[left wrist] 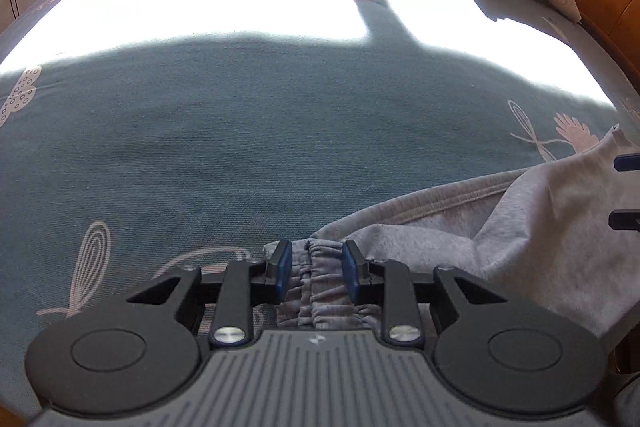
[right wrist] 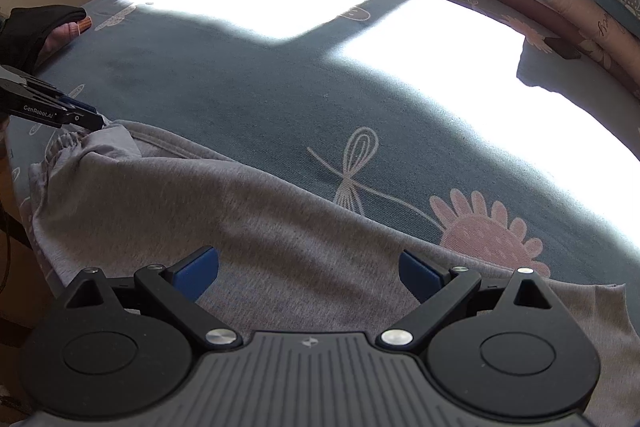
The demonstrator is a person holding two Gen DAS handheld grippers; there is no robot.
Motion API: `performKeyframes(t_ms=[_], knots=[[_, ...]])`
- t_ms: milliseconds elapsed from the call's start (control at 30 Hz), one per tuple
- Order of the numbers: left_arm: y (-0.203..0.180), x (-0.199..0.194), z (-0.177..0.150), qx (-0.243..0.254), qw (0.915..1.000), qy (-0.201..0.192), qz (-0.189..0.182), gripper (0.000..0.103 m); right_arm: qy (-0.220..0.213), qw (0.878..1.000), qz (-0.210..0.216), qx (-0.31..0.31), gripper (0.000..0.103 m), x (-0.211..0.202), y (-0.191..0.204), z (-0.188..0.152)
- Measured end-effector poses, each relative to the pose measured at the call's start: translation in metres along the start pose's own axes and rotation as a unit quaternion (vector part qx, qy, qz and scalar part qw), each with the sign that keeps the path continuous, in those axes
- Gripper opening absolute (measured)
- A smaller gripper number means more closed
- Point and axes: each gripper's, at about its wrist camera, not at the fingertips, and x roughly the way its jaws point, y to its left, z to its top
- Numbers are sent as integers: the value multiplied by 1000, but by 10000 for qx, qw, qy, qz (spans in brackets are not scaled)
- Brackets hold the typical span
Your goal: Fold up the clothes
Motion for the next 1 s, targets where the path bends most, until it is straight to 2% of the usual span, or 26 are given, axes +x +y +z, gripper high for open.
performKeyframes(t_ms=[33,67,167,300,433,467,500,633,800,900,1000], knots=[[-2,2,-2,110,9999,24,-43,27,12,10000,14,-7,99,2,2,1],[-3,3,-4,221,9997,49,-85,34,32,10000,26,-21,99,4,3,1],[-9,9,-9,559,9984,67,-88,39,73,9999,65,-70,99,9,8,4],[-10,13,-5,627,9978,142,-181,45,131,9997,191,-92,99,14,11,6],[-23,9,0,977,9946,347,51,31,219,9993,241,-162,99,17,16,5],[-26,6,1,1037,9939,360,80,24,233,9993,242,-167,99,17,17,4],[-27,4,2,1010,9943,350,40,22,252,9992,248,-162,99,17,17,3],[-28,-20,9,843,9964,-4,110,8,287,9991,263,-149,99,16,16,1],[-26,-59,14,405,9966,-621,363,7,257,9993,226,-159,99,13,12,1],[-19,-58,11,154,9976,-554,386,7,247,9994,200,-137,99,14,10,3],[-10,-36,1,-71,9978,-281,592,8,229,9995,166,-127,99,15,9,4]])
